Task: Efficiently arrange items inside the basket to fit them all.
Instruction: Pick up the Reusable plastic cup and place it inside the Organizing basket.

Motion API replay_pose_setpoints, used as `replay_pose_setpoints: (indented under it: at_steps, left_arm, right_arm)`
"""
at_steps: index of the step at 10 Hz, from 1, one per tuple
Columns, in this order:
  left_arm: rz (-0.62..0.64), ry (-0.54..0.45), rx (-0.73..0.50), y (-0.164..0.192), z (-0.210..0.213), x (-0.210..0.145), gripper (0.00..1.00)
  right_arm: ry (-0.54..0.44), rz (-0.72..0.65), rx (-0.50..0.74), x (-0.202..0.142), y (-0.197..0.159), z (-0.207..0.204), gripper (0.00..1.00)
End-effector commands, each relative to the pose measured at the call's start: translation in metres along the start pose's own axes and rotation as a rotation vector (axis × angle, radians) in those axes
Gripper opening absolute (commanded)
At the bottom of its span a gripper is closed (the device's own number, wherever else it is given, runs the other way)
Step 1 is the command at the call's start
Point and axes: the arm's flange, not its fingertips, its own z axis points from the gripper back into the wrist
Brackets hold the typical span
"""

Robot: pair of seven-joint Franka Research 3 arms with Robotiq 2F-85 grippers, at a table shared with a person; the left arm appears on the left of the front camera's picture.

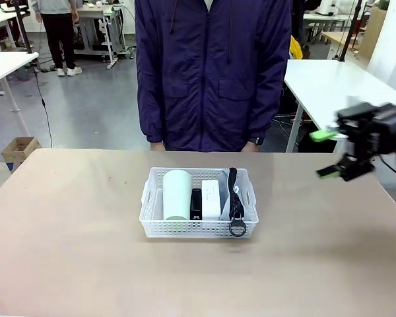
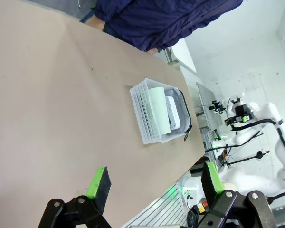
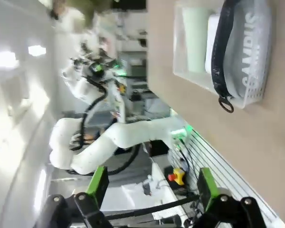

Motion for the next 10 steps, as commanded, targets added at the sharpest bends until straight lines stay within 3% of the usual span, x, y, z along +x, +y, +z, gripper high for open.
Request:
replay_pose_setpoints:
  at_steps: [1,4,5,6,10]
  left_arm:
    - [-0.018,-0.019,-0.021,-0.001,-0.001,0.000,1.00]
    - [-0.018,-0.019,-0.021,-0.001,-0.001,0.000,1.00]
    - [-0.018,-0.019,-0.021,-0.001,-0.001,0.000,1.00]
    - [-0.018,-0.019,-0.021,-0.001,-0.001,0.000,1.00]
    - [-0.018,-0.019,-0.021,-0.001,-0.001,0.000,1.00]
  right_arm:
    - [-0.104,0.089,0.172,-0.021,-0.047,0.022,1.00]
    - [-0.312,0.007,0.199,-0.046,-0.093,0.037,1.00]
    - [-0.293,-0.009,0.162,-0.040,-0.097,0.031,1.00]
    - [-0.254,0.009,0.180,-0.019,-0.085,0.073,1.00]
    - [-0.254,0.009,0.180,-0.019,-0.085,0.073,1.00]
